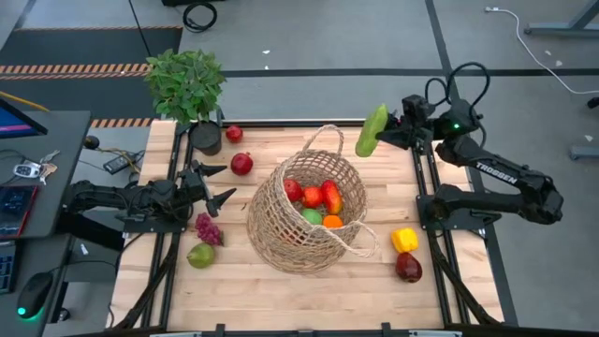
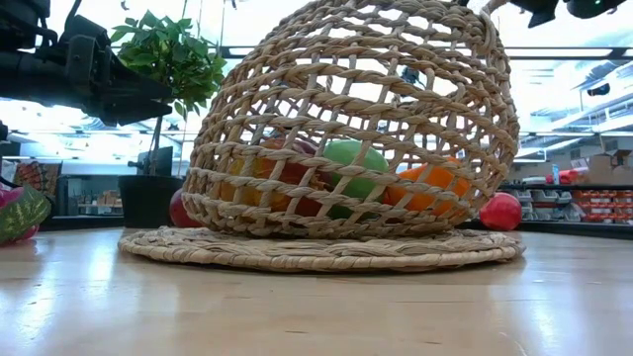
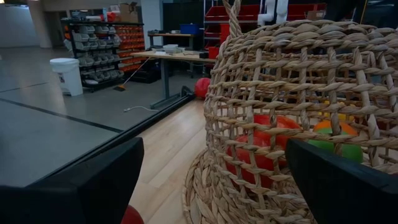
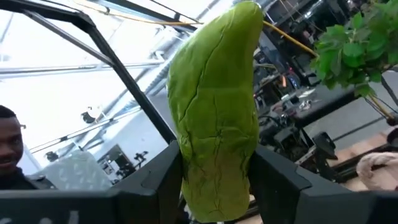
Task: Build produce basket
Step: Put the green cucumber into the brown basket
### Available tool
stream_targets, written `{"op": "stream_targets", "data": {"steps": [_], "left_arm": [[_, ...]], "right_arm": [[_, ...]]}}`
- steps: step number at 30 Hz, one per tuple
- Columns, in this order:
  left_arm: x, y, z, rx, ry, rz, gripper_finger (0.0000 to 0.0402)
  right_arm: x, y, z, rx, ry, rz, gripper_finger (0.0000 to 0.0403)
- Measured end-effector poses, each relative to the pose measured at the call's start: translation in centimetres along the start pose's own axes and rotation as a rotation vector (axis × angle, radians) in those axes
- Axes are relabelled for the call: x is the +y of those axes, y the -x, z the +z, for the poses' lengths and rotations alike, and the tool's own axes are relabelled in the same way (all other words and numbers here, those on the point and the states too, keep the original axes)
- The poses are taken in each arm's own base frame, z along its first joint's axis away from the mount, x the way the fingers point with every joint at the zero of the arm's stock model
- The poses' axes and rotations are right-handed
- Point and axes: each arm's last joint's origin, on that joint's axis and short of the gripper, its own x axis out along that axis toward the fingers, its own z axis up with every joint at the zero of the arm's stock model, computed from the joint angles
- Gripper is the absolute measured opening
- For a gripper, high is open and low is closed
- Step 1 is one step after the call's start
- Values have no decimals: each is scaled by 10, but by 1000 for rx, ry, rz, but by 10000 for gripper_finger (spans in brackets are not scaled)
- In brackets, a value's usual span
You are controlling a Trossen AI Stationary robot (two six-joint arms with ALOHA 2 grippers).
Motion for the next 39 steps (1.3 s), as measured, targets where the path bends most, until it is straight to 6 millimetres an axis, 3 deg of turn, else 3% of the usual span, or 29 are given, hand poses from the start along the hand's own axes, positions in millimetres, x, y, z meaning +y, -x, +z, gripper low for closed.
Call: {"op": "stream_targets", "data": {"steps": [19, 39], "left_arm": [[0, 0, 0, 0, 0, 0, 398], [0, 0, 0, 0, 0, 0, 398]], "right_arm": [[-13, -26, -12, 42, -61, 81, 172], [-33, -43, -19, 32, -269, 80, 172]]}}
